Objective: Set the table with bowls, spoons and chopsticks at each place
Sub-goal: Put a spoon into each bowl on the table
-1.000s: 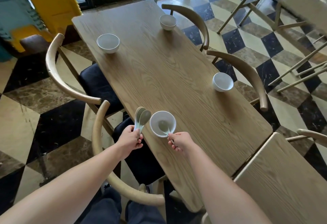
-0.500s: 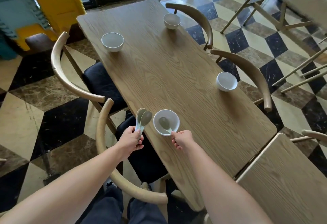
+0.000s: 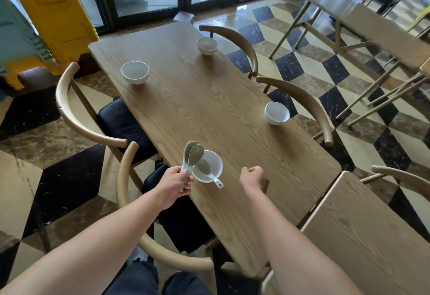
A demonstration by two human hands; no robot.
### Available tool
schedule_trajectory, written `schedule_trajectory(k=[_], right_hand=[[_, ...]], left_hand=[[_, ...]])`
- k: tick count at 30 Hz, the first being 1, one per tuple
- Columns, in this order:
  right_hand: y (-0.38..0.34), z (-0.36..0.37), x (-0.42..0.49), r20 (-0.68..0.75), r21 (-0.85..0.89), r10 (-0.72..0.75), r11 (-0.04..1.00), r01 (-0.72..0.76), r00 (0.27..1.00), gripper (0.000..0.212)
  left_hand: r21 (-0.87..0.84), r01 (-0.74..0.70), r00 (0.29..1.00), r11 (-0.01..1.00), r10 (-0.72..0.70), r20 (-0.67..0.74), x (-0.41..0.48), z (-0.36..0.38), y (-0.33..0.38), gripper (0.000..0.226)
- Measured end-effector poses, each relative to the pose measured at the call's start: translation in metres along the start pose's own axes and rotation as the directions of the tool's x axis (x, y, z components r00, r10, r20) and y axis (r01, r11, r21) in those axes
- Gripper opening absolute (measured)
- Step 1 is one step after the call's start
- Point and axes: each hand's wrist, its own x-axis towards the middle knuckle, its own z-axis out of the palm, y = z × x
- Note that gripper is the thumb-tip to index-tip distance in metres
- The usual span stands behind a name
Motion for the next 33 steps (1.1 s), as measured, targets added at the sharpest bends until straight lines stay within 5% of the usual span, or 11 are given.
schedule_trajectory(k=[2, 4, 6, 9, 16, 25, 33], right_hand=[[-0.013, -0.01, -0.009, 0.185, 0.175, -0.048, 0.985, 0.015, 0.982, 0.021], [-0.02, -0.016, -0.026, 0.439, 0.314, -0.099, 0.948, -0.049, 0.893, 0.026], [-0.021, -0.016, -0.041, 0.545, 0.392, -0.155, 0.916, -0.087, 0.824, 0.029], [-0.022, -0.013, -0.054, 0.521, 0.481, -0.162, 0.867, -0.132, 0.838, 0.012], [-0.014, -0.02, -0.066, 0.347, 0.551, 0.001, 0.809, -0.205, 0.938, 0.014], [0.006, -0.05, -0.045, 0.252, 0.539, 0.151, 0.799, -0.268, 0.956, 0.02], [-0.02, -0.105, 0.029, 0.361, 0.396, 0.109, 0.881, -0.258, 0.926, 0.021]], left_hand=[[-0.027, -0.016, 0.999, 1.0, 0.017, 0.045, -0.005, 0.011, 0.005, 0.017], [-0.042, -0.027, 0.995, 0.999, 0.03, 0.093, -0.01, 0.023, 0.009, 0.017], [-0.02, -0.045, 0.985, 0.999, 0.048, 0.169, -0.016, 0.035, 0.009, 0.017], [0.002, -0.069, 0.957, 0.998, 0.066, 0.283, -0.018, 0.05, 0.009, 0.021], [0.148, -0.094, 0.912, 0.985, 0.025, 0.409, -0.009, 0.062, 0.011, 0.017], [0.136, -0.008, 0.942, 0.991, -0.038, 0.333, -0.004, 0.071, 0.034, 0.009], [0.056, 0.037, 0.968, 0.998, -0.05, 0.248, 0.034, 0.119, 0.055, 0.012]])
